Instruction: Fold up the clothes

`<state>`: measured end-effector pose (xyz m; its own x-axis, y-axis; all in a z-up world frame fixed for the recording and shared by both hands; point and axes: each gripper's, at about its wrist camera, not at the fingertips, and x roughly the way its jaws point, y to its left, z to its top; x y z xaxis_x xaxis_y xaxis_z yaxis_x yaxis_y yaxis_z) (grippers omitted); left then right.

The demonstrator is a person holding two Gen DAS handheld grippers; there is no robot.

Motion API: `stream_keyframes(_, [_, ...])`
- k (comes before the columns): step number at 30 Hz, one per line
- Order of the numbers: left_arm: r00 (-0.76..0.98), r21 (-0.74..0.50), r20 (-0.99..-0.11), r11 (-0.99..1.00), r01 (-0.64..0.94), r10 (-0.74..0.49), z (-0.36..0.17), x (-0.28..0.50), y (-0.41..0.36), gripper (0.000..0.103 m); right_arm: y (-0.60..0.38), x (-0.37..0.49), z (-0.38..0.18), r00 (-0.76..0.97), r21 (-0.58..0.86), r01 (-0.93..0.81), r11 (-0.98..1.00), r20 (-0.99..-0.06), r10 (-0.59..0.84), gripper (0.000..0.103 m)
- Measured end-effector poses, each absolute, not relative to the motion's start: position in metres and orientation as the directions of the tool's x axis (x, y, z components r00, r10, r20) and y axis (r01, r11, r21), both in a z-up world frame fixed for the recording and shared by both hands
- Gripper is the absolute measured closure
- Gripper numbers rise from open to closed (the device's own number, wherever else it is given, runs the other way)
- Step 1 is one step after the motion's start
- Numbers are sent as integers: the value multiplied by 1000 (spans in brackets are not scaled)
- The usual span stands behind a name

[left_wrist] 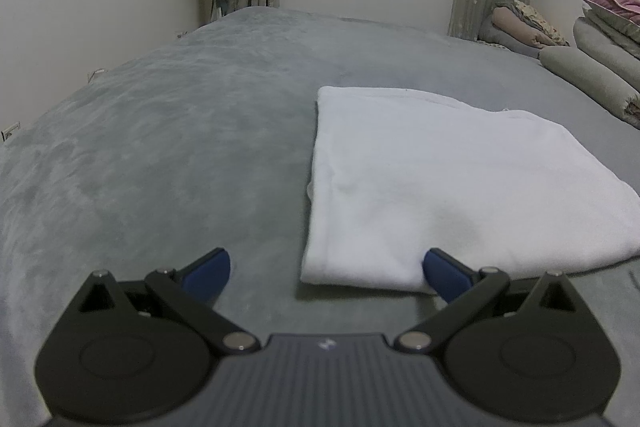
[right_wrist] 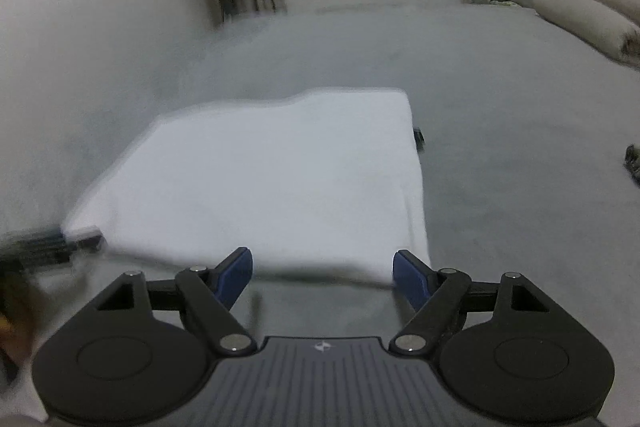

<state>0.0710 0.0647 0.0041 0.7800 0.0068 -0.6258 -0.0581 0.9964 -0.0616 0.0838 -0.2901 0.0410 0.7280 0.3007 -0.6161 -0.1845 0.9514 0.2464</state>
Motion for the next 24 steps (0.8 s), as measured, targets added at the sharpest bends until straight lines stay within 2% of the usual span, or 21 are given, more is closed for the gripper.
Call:
stream_keyframes(3, [776,-133,-631,987,-94,-11,11,70,72,0,-319,89,29,723,470,-31,882,-599,345,27])
stream_keyframes(4, [776,-157,-630,982,-103,-19,13,69,76,0,-327,90,26,722,522,10,853,-594,355,31])
stream_keyframes(5, [776,-179,-630,977,-114,-25,16,69,80,0,-328,92,27,724,526,16,850,-592,353,38])
stream_keyframes(8, [775,-242,-632,953,-185,-10,19,73,97,0,-330,98,29,730,539,34,842,-589,347,49])
stream_keyframes(10, [772,-274,-635,941,-200,-20,14,75,105,0,-326,99,28,730,534,50,844,-596,333,51])
stream_keyframes(15, [763,-177,-645,965,-194,35,15,75,93,0,-332,93,43,730,505,76,860,-616,297,51])
stream_keyframes(20, [777,-182,-626,954,-238,74,28,68,87,0,-312,90,51,756,429,-28,903,-582,300,51])
stream_keyframes(24, [805,-117,-591,983,-142,46,38,62,46,0,-281,95,46,753,330,-108,938,-589,294,53])
